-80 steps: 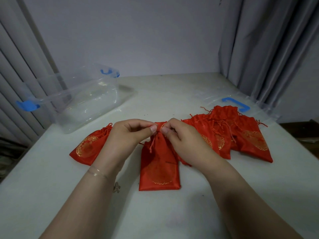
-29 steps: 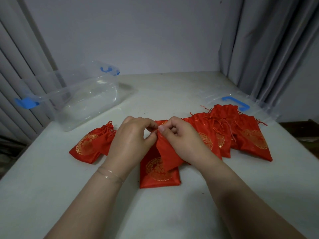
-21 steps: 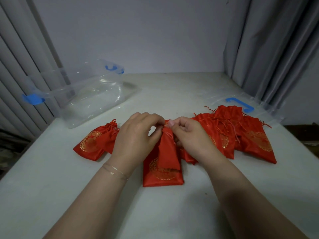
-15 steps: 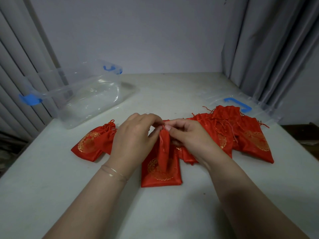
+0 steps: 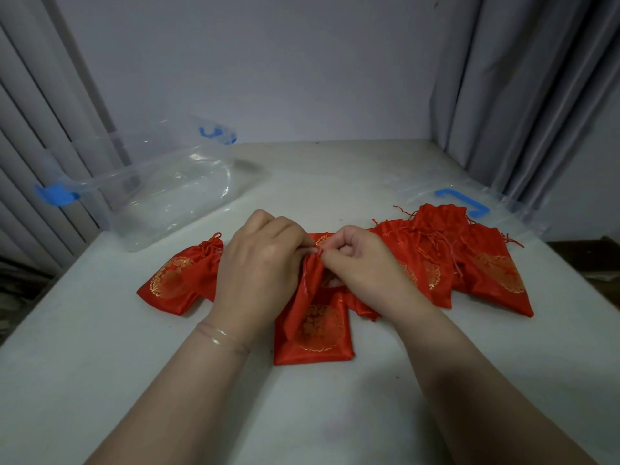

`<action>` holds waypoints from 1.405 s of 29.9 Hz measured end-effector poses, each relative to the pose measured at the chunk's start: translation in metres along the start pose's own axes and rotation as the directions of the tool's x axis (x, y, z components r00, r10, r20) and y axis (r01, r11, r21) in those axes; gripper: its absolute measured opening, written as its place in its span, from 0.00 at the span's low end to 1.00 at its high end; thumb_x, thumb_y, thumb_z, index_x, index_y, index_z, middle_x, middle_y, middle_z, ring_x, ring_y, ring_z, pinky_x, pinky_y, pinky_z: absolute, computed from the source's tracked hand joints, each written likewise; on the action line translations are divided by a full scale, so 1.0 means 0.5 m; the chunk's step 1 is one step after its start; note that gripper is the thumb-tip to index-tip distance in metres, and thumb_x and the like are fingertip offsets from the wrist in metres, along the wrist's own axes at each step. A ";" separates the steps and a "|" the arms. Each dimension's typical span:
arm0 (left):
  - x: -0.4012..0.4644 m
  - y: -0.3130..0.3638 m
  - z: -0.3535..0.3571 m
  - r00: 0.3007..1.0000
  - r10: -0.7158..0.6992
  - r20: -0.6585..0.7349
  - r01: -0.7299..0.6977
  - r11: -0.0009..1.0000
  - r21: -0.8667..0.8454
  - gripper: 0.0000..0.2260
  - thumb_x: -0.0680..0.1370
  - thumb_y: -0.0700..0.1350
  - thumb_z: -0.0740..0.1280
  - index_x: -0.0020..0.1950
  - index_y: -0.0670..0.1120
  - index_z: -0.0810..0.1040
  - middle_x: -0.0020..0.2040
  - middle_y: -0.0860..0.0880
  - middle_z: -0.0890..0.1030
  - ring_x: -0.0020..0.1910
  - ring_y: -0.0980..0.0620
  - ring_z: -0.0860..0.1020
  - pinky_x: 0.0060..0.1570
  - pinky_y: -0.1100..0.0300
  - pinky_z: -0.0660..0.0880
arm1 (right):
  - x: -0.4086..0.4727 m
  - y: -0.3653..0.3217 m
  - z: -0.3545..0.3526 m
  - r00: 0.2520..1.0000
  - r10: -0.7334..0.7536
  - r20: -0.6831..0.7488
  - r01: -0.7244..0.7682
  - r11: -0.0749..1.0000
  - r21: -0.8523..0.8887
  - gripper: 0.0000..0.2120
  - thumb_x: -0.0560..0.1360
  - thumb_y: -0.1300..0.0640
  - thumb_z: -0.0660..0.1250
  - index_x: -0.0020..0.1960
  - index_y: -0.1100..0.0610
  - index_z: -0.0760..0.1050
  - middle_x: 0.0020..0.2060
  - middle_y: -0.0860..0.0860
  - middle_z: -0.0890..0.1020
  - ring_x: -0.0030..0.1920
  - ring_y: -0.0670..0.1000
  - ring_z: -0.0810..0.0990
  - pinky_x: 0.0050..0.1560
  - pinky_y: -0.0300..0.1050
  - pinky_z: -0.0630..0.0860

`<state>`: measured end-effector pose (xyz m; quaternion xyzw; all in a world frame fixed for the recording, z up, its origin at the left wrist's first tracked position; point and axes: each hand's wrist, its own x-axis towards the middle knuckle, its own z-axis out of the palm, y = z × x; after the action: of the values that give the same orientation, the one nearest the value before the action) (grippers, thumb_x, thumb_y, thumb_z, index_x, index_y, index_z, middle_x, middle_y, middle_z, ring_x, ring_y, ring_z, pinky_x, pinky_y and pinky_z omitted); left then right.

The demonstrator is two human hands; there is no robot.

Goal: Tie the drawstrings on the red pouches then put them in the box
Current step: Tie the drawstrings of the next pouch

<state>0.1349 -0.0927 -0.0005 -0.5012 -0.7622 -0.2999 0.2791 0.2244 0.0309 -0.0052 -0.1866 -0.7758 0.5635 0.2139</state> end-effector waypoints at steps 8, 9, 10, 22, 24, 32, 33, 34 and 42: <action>0.002 -0.008 -0.005 0.998 -0.054 0.042 0.056 0.997 -0.044 0.06 0.75 0.46 0.64 0.40 0.45 0.76 0.41 0.53 0.80 0.44 0.48 0.72 0.42 0.54 0.70 | -0.006 -0.014 -0.004 0.991 -0.125 -0.038 0.106 0.940 -0.325 0.04 0.71 0.56 0.62 0.39 0.56 0.71 0.27 0.54 0.77 0.34 0.56 0.79 0.41 0.57 0.77; 0.001 -0.004 -0.005 0.996 -0.072 0.052 0.075 0.995 -0.069 0.04 0.75 0.44 0.64 0.41 0.45 0.76 0.43 0.53 0.81 0.46 0.48 0.73 0.43 0.54 0.71 | -0.006 -0.017 -0.004 0.991 -0.129 -0.035 0.109 0.934 -0.340 0.04 0.70 0.55 0.61 0.39 0.55 0.70 0.27 0.52 0.75 0.34 0.56 0.79 0.40 0.57 0.77; 0.001 0.001 -0.006 0.994 -0.088 0.064 0.094 0.991 -0.097 0.03 0.75 0.41 0.65 0.41 0.45 0.75 0.45 0.54 0.82 0.49 0.49 0.74 0.46 0.57 0.71 | -0.006 -0.018 -0.005 0.990 -0.134 -0.035 0.113 0.929 -0.353 0.04 0.70 0.55 0.61 0.39 0.54 0.70 0.26 0.50 0.74 0.33 0.54 0.78 0.40 0.56 0.77; 0.002 -0.006 0.002 0.837 -0.309 0.451 0.530 0.663 -0.530 0.05 0.78 0.44 0.65 0.53 0.53 0.75 0.38 0.53 0.80 0.33 0.53 0.74 0.35 0.62 0.70 | 0.001 0.006 0.003 0.992 -0.127 0.019 0.126 0.991 0.039 0.05 0.76 0.56 0.61 0.44 0.46 0.71 0.26 0.59 0.72 0.26 0.59 0.68 0.29 0.54 0.69; 0.007 -0.024 -0.001 0.847 -0.382 0.370 0.521 0.735 -0.433 0.04 0.77 0.43 0.67 0.44 0.52 0.79 0.38 0.54 0.81 0.34 0.53 0.76 0.38 0.60 0.72 | 0.000 0.007 0.006 0.991 -0.131 0.006 0.131 0.991 0.014 0.04 0.77 0.55 0.63 0.50 0.48 0.71 0.33 0.58 0.80 0.35 0.59 0.79 0.42 0.56 0.78; -0.015 -0.133 -0.035 0.735 -0.646 0.205 0.569 0.753 0.331 0.09 0.79 0.45 0.60 0.54 0.48 0.79 0.51 0.41 0.81 0.53 0.38 0.75 0.47 0.52 0.70 | 0.000 0.038 0.000 0.984 -0.072 0.165 0.165 0.720 -0.674 0.23 0.74 0.46 0.66 0.67 0.49 0.68 0.60 0.48 0.74 0.63 0.50 0.68 0.63 0.45 0.67; -0.019 -0.137 -0.038 0.714 -0.660 0.234 0.542 0.732 0.413 0.10 0.79 0.44 0.60 0.56 0.48 0.78 0.53 0.40 0.80 0.55 0.38 0.74 0.49 0.52 0.70 | -0.001 0.038 0.002 0.985 -0.061 0.161 0.156 0.709 -0.687 0.25 0.74 0.45 0.66 0.68 0.49 0.66 0.63 0.48 0.71 0.66 0.50 0.66 0.66 0.46 0.65; -0.021 -0.140 -0.039 0.703 -0.661 0.262 0.502 0.722 0.476 0.12 0.78 0.42 0.59 0.58 0.48 0.77 0.54 0.41 0.79 0.56 0.38 0.72 0.50 0.51 0.70 | -0.001 0.037 0.003 0.987 -0.046 0.152 0.140 0.704 -0.696 0.27 0.74 0.45 0.66 0.70 0.49 0.64 0.65 0.48 0.68 0.67 0.51 0.64 0.67 0.46 0.63; -0.003 -0.095 0.007 0.954 -0.164 0.250 0.111 0.971 0.213 0.16 0.75 0.45 0.56 0.58 0.48 0.79 0.54 0.47 0.81 0.55 0.42 0.74 0.53 0.49 0.72 | 0.001 0.038 0.013 0.987 0.008 0.163 0.119 0.650 -0.751 0.25 0.78 0.54 0.56 0.74 0.49 0.57 0.70 0.50 0.66 0.69 0.54 0.61 0.68 0.48 0.59</action>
<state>0.0906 -0.1061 -0.0121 -0.4524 -0.8517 -0.1721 0.2007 0.2213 0.0317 -0.0248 -0.1917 -0.9593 0.1939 0.0740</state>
